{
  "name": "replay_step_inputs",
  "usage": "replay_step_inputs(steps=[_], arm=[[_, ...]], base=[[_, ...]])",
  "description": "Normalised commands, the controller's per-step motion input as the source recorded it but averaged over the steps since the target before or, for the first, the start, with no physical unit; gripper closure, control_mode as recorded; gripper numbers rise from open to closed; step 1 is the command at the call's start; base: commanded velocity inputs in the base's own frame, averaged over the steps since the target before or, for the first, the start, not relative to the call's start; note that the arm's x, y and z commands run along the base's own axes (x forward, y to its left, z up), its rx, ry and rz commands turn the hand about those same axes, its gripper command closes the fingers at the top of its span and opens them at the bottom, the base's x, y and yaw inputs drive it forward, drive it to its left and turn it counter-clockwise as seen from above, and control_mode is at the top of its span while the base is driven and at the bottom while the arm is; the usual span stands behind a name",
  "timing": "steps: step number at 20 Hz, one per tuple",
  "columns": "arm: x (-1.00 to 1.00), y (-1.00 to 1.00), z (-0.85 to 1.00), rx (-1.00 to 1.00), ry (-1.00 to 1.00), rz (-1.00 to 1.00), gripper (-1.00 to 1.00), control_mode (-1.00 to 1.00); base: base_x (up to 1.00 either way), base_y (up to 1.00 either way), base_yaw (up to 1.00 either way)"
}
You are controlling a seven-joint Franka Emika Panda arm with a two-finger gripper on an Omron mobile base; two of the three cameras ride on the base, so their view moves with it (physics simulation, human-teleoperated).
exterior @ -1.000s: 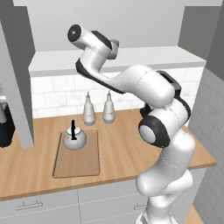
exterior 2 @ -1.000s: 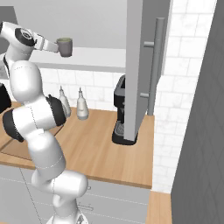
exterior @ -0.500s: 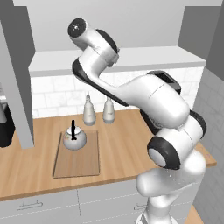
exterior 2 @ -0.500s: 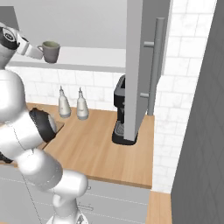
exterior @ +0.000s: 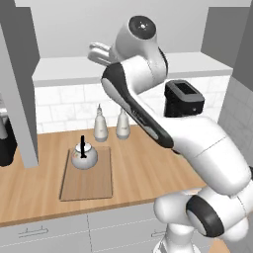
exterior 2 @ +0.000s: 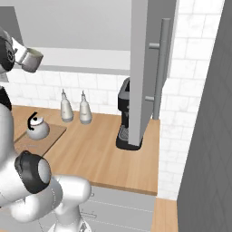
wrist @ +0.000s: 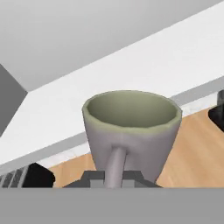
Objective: Pick the kettle from the counter and place it on the tray. Then pick the mug from the cabinet and place it on the tray. Then close the cabinet doors.
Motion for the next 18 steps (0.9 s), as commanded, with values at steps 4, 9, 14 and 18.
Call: replay_step_inputs(steps=[4, 9, 14, 18], arm=[[-0.79, -0.11, -0.33, 0.09, 0.0, 0.62, 1.0, -1.0], [-0.63, -0.12, -0.45, 0.01, 0.0, 0.73, 1.0, -1.0], [-0.32, -0.14, -0.59, 0.03, 0.0, 0.68, 1.0, -1.0], [0.02, 0.0, -0.7, -0.01, 0.01, 0.44, 1.0, -1.0]], base=[[0.0, 0.0, 0.0], [0.0, 0.0, 0.0], [0.0, 0.0, 0.0], [0.0, 0.0, 0.0]])
